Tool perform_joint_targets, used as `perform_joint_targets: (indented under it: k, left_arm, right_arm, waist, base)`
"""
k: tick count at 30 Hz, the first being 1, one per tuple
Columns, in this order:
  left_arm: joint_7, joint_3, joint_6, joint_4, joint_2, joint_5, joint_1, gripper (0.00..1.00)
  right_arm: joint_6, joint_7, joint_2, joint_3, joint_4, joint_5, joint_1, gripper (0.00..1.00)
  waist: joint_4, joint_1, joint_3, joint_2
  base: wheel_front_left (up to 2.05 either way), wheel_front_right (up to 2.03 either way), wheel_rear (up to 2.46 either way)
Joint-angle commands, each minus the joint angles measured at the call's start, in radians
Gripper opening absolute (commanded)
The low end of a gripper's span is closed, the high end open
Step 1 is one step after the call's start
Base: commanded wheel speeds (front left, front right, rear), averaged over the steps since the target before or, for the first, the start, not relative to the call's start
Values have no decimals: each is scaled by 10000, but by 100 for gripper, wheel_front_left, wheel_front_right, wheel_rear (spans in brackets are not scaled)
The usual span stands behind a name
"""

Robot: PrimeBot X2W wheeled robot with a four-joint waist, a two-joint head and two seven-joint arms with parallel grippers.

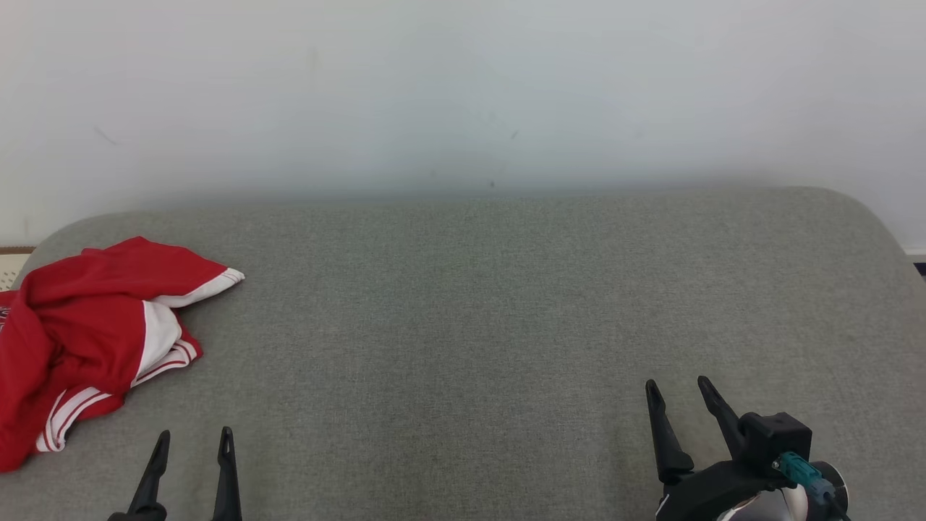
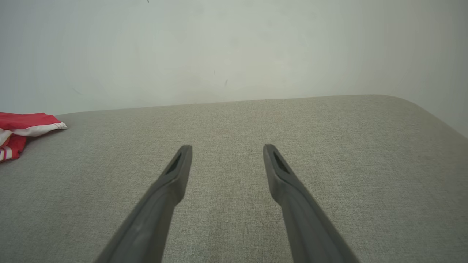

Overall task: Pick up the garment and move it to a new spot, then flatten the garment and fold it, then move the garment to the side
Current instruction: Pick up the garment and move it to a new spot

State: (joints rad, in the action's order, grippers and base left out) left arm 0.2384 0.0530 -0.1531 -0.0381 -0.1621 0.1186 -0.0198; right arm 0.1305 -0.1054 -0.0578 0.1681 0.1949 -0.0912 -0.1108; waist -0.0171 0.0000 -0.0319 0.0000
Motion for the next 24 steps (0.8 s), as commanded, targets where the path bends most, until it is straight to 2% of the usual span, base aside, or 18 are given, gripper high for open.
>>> perform_joint_targets:
  k: [1, 11, 24]
  left_arm:
    - [-12, 4, -72, -25, -82, 31, 42, 100]
    - [-117, 22, -157, 46, -119, 103, 132, 100]
    - [-222, 46, -234, 131, -247, 210, 341, 100]
  right_arm:
    - [4, 11, 15, 7, 8, -37, 113, 100]
    - [4, -21, 33, 8, 23, -115, 206, 100]
    - [4, -155, 20, 85, 59, -255, 337, 100]
  waist:
    - [64, 0, 5, 0]
    - [852, 0, -43, 0]
    - [2492, 0, -160, 0]
  base:
    - [0, 0, 0]
    - [0, 0, 0]
    - [0, 0, 0]
